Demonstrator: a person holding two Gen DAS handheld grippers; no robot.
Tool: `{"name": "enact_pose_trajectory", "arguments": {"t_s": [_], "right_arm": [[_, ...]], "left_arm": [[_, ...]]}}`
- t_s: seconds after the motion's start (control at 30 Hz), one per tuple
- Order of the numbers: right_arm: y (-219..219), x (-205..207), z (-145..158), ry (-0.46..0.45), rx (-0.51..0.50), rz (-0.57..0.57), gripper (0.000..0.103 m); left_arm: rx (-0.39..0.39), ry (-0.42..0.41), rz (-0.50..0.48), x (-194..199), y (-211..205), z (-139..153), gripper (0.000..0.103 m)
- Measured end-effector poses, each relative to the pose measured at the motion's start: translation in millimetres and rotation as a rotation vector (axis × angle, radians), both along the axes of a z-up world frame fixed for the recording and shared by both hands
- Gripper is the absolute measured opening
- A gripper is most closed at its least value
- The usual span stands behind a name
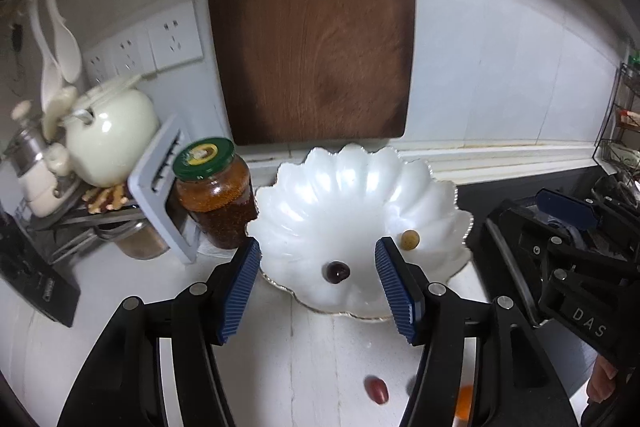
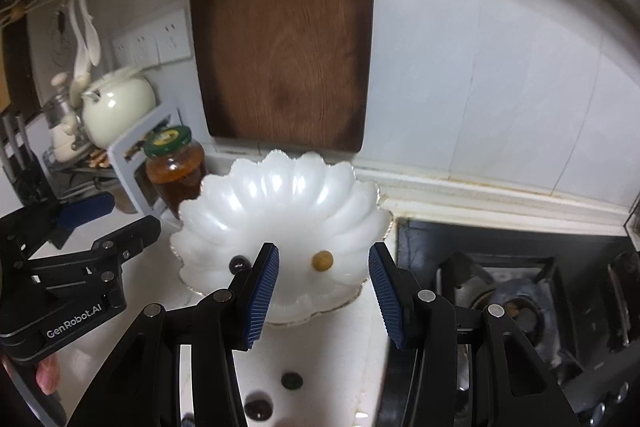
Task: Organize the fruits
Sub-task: 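Withdraw both open tools from the bowl back toward the fruits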
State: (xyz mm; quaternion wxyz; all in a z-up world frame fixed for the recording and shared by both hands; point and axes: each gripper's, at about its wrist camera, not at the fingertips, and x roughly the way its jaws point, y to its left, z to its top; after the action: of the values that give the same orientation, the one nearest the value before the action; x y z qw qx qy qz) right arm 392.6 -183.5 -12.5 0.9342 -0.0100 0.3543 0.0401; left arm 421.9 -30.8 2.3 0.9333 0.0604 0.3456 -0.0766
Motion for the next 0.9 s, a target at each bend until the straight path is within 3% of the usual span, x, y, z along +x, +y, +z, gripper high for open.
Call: {"name": "enact_pose_trajectory", "arguments": {"t_s": [0.5,0.9], "right_arm": [[-13.8,-92.3,34.4,-0.121,0.044,-0.004,0.048],[-15.4,-157.5,39.1,-0.179,0.044,0.012,0.052]], "left_arm": [[-0.038,-0.126,0.011,-106.2,-4.7,36.5,0.063],[-0.027,-0.174,0.024,-176.1,2.7,37.7,0.064]]}}
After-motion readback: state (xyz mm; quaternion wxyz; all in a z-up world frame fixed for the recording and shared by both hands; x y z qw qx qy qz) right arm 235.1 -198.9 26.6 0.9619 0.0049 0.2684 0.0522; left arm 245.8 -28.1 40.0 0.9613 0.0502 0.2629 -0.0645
